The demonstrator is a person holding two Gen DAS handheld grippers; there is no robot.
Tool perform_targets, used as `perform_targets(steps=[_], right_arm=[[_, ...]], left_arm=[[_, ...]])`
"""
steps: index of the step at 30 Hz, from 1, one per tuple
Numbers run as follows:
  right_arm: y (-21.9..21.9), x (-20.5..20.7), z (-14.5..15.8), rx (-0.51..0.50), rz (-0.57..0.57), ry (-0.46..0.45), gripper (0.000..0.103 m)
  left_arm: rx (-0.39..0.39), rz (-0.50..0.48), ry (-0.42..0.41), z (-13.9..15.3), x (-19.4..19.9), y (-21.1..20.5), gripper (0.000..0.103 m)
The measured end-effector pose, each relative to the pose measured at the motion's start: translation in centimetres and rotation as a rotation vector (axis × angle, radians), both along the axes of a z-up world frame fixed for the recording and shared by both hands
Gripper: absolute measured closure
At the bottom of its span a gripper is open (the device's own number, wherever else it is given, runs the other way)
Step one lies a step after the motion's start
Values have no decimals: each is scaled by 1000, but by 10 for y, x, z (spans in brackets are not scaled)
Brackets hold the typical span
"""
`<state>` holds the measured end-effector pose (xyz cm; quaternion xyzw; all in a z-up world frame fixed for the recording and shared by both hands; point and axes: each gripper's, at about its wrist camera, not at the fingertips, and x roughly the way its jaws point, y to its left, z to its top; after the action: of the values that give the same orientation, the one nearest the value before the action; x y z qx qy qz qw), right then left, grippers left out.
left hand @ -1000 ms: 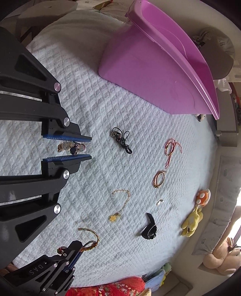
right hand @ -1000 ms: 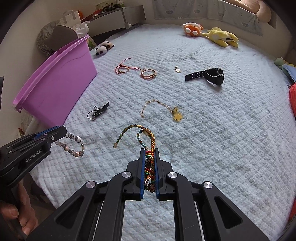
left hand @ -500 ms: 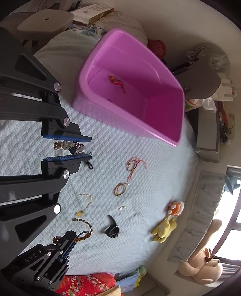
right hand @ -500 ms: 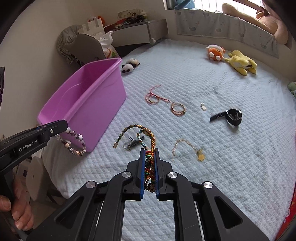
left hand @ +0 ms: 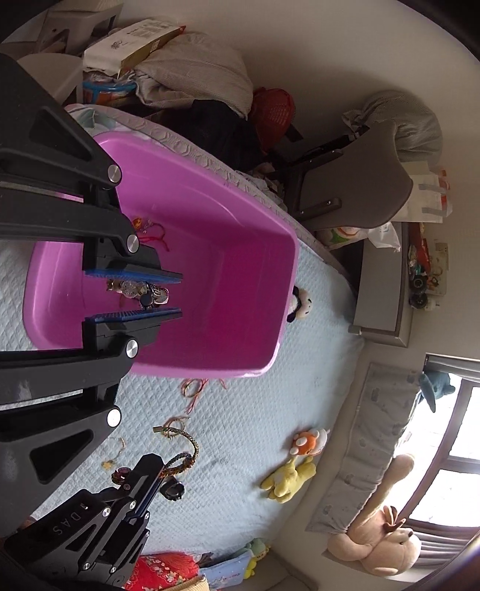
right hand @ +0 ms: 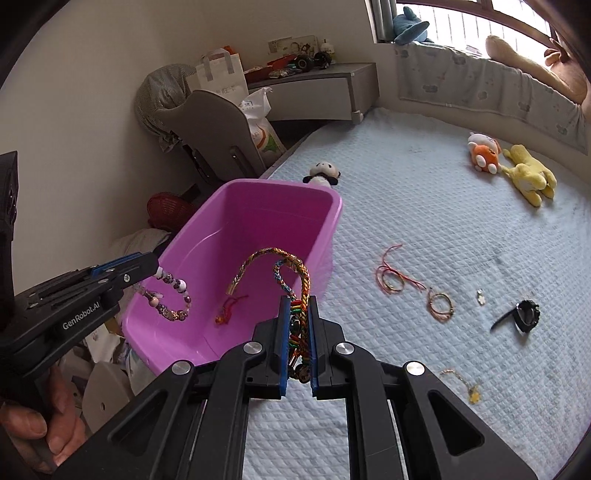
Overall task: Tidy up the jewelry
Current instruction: 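Carry the beaded bracelet in the left tool while the right tool carries the braided bracelet to the tub, then open the left tool inside the tub while the right tool opens, releasing both bracelets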
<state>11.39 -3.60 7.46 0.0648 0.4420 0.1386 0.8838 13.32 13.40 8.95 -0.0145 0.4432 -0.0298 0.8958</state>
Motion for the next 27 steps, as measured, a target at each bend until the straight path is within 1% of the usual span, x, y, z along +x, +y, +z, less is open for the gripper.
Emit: perform_targets(steps=[4,10,17,21,24,25,26,27], right_arm=[[38,27,-14,5,15,45,95],[73,55,-45,-24,32,118,95],[94,77,-81,-50,47,214,94],[99,85,-95,-71,49,252,94],[100,92,-103,-87,48,304,94],[99,94,-105,-87,46,323,89],[99,95,-105,-87,44,332,85],[99,95,-104,-88,39,327,76]], left_arm=[[7,-13,23,-12,24,27,89],[8,4,96,-47,51,52,89],[20,22,193,-89,67,69,89],[24,27,228,-104,70,72,89],[45,38,260,-113,70,74,88],[63,50,261,-114,70,74,87],[74,57,258,-113,69,75,77],[79,61,251,-111,68,75,57]])
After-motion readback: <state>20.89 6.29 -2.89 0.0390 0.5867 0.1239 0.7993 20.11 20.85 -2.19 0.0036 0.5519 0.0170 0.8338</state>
